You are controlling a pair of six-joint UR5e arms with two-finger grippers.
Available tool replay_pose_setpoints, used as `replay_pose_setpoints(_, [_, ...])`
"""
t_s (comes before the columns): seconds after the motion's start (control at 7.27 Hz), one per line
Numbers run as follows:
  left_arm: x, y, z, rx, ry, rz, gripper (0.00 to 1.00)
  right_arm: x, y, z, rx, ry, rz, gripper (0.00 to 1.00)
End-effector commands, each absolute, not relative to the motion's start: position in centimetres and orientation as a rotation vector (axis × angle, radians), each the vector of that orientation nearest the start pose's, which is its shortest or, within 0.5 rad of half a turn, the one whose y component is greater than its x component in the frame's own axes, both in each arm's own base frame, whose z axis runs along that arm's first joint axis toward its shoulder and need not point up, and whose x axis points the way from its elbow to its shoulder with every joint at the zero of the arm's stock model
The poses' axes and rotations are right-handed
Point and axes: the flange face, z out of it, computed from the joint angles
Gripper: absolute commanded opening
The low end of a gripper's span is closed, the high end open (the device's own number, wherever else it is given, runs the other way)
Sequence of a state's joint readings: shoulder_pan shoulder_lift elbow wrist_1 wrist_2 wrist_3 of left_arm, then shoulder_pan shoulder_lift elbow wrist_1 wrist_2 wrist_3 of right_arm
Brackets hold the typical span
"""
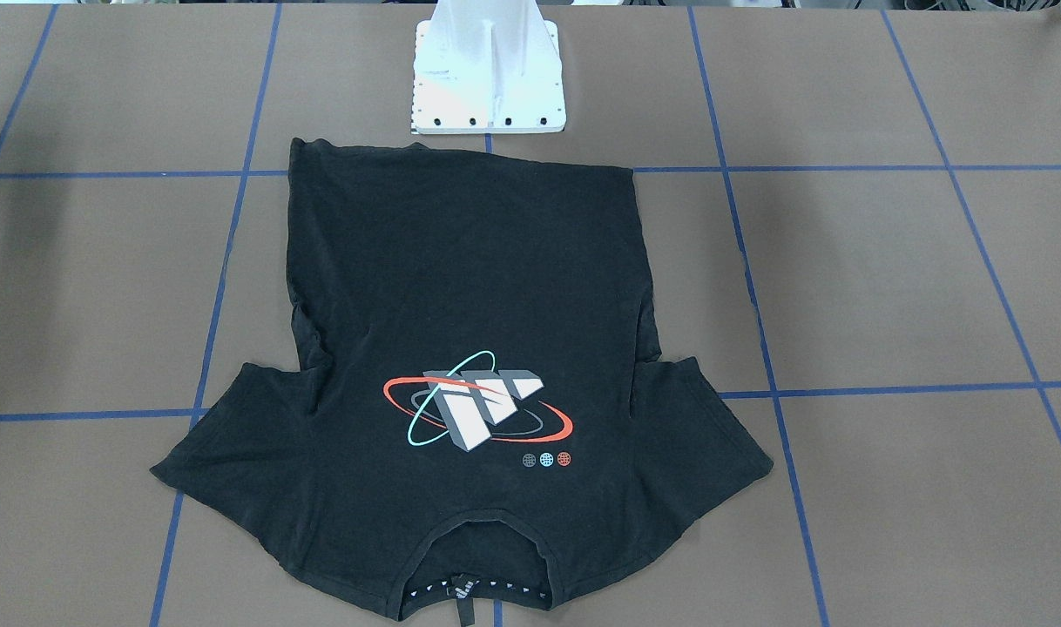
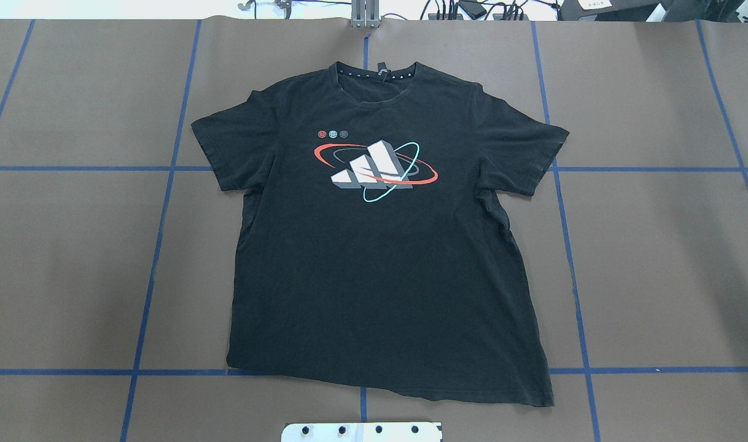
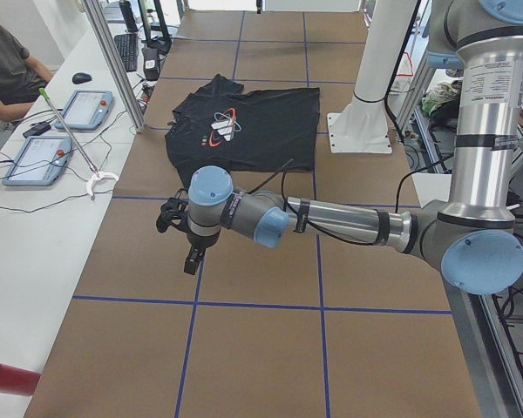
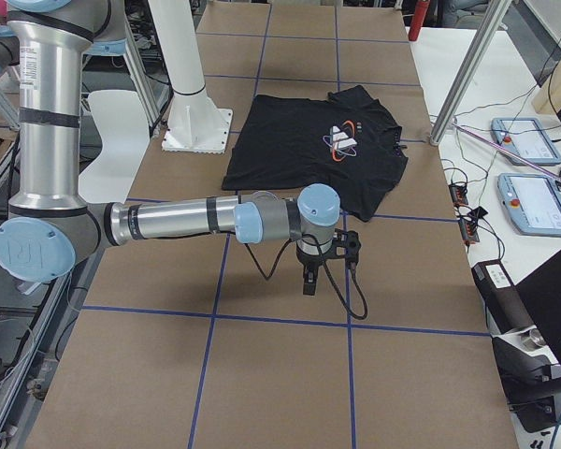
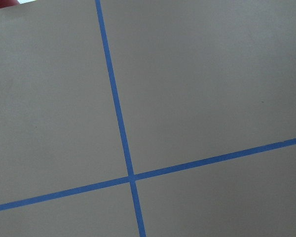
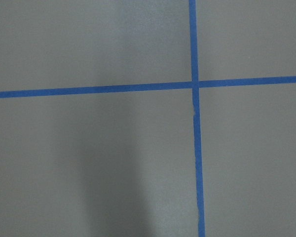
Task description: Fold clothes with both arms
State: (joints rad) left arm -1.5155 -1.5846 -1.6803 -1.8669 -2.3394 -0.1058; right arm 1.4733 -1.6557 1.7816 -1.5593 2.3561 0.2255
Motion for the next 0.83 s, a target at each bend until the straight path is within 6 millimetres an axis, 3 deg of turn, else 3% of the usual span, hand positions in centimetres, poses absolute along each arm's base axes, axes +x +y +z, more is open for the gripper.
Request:
replay_pose_setpoints(0.0, [-3.4,-51.5,55.8,0.342,0.816,0.123,0.99,2.4,-46.8,59.4,0.005,-0.793,0.083,1.0])
replay_pose_setpoints(0.14, [-3.4,-50.9,56.5,0.337,0.816,0.122,0.99,2.4,-46.9,59.3,0.009,-0.794,0.081,1.0])
replay_pose_setpoints(0.69, [-3.3,-49.7,55.9,0.348,0.8,0.125,0.99,2.4,-46.5,59.4,0.007,-0.795,0.081,1.0])
